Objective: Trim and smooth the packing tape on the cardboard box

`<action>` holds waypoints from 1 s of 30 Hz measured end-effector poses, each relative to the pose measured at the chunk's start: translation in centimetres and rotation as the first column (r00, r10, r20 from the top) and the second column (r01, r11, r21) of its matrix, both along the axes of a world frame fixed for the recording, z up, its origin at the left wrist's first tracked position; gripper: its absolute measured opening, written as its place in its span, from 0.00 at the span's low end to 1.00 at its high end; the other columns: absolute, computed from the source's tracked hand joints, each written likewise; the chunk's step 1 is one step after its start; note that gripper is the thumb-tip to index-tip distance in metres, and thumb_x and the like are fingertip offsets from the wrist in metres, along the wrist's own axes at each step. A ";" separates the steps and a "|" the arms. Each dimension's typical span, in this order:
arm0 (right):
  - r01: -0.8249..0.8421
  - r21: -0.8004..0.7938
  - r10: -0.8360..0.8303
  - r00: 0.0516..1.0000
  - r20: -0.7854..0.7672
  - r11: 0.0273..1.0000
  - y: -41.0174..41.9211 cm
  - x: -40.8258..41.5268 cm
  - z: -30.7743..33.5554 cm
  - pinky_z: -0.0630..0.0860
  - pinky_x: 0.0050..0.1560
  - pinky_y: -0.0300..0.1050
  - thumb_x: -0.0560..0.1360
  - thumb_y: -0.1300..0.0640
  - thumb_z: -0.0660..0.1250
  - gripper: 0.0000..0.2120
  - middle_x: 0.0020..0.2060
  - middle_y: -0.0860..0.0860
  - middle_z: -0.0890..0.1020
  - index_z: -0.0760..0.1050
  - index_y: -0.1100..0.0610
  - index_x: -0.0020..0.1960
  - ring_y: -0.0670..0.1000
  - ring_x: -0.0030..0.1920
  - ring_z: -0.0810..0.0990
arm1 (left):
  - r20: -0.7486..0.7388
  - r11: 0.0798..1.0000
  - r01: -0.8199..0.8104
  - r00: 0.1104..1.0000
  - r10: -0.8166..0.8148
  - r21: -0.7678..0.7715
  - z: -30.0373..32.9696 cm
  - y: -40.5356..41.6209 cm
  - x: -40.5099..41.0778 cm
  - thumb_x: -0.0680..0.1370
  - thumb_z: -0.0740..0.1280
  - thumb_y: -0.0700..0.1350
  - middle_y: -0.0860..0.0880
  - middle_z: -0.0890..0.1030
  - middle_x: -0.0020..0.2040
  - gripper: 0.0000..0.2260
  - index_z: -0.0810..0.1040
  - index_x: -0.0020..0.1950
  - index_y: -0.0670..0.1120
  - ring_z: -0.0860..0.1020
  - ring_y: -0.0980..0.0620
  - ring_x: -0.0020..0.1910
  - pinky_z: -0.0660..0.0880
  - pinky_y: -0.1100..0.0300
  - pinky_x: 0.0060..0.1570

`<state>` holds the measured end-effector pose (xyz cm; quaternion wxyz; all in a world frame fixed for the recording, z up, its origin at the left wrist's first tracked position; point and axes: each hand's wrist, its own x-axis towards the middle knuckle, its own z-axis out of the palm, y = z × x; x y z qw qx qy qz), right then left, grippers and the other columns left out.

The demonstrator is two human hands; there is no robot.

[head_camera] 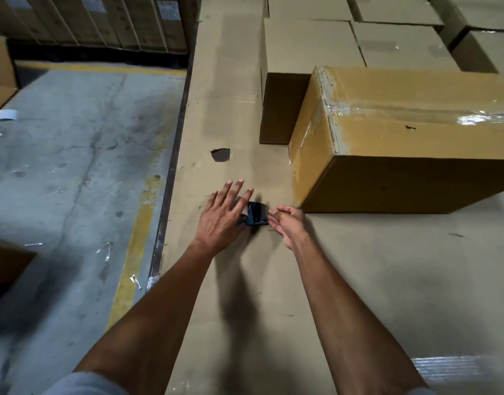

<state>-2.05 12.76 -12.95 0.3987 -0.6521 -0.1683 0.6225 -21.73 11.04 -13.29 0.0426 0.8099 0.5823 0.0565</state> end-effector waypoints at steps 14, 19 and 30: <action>0.039 0.083 -0.054 0.982 0.183 0.996 9.8 -2.7 -0.1 0.83 0.64 0.63 0.82 0.64 0.63 0.08 0.54 0.66 0.87 0.76 0.54 0.48 0.64 0.54 0.88 | -0.035 0.999 -0.002 0.999 0.003 0.038 0.2 11.2 -1.8 0.80 0.74 0.45 0.47 0.50 0.89 0.42 0.52 0.87 0.51 0.49 0.44 0.88 0.58 0.43 0.83; -0.061 0.087 0.022 0.918 0.396 0.994 11.3 -1.8 -1.8 0.85 0.59 0.55 0.71 0.53 0.70 0.11 0.51 0.54 0.89 0.82 0.51 0.53 0.55 0.52 0.88 | -0.035 0.999 -0.001 0.999 0.003 0.055 0.7 11.2 -1.7 0.80 0.73 0.48 0.47 0.52 0.89 0.41 0.53 0.88 0.52 0.52 0.44 0.88 0.57 0.43 0.83; -0.340 0.210 0.086 0.682 0.726 0.917 4.9 -1.5 9.6 0.78 0.61 0.43 0.85 0.60 0.60 0.14 0.62 0.49 0.86 0.79 0.50 0.66 0.54 0.61 0.84 | 0.053 0.987 -0.091 0.995 0.085 0.134 7.5 4.8 1.2 0.85 0.66 0.45 0.43 0.60 0.87 0.27 0.64 0.83 0.45 0.59 0.42 0.86 0.61 0.43 0.83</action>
